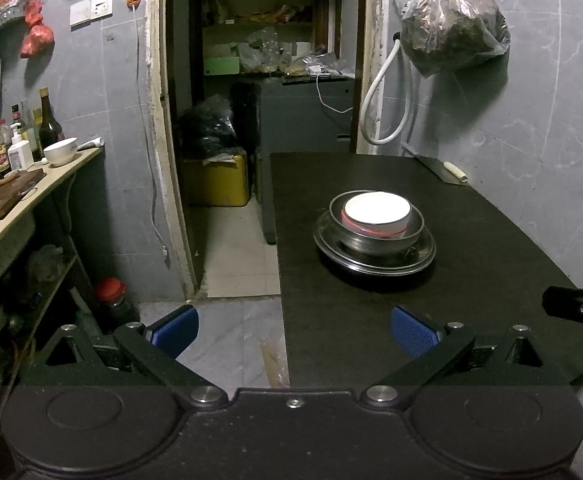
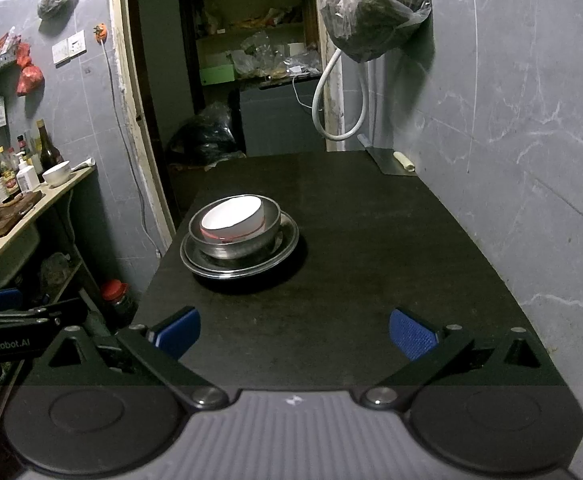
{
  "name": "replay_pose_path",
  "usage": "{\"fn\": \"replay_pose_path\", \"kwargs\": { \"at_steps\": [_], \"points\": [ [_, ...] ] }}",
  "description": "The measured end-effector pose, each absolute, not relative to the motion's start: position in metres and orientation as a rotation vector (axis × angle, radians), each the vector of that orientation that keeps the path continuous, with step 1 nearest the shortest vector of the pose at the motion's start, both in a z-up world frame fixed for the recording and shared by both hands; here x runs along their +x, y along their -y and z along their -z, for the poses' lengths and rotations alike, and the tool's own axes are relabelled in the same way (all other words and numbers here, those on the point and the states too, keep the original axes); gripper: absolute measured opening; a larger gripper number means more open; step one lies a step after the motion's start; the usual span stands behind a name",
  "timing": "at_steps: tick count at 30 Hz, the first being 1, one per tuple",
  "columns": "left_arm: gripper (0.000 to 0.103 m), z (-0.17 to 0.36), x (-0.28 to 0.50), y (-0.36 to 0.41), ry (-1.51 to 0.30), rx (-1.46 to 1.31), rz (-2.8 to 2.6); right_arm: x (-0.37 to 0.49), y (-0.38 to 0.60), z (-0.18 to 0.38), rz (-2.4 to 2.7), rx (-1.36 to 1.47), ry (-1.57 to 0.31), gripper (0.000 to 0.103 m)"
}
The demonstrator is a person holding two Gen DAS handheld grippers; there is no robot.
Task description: Organize plates and bowls
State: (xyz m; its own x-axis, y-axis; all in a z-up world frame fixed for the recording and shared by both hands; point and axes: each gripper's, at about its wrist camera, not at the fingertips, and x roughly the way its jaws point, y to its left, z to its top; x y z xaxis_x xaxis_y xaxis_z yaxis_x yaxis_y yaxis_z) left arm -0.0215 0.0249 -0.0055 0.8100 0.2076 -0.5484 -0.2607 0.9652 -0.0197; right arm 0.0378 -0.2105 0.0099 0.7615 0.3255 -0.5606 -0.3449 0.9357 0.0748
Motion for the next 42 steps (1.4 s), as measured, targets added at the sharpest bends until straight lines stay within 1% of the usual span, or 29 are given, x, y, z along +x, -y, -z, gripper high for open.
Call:
{"fn": "replay_pose_path", "kwargs": {
  "at_steps": [42],
  "points": [
    [0.102,0.0052,-0.0154,-0.027,-0.582,-0.117,-0.225,0.0474,0.2092,-0.0092,-0.361,-0.036,-0.626,0.103]
  ]
}}
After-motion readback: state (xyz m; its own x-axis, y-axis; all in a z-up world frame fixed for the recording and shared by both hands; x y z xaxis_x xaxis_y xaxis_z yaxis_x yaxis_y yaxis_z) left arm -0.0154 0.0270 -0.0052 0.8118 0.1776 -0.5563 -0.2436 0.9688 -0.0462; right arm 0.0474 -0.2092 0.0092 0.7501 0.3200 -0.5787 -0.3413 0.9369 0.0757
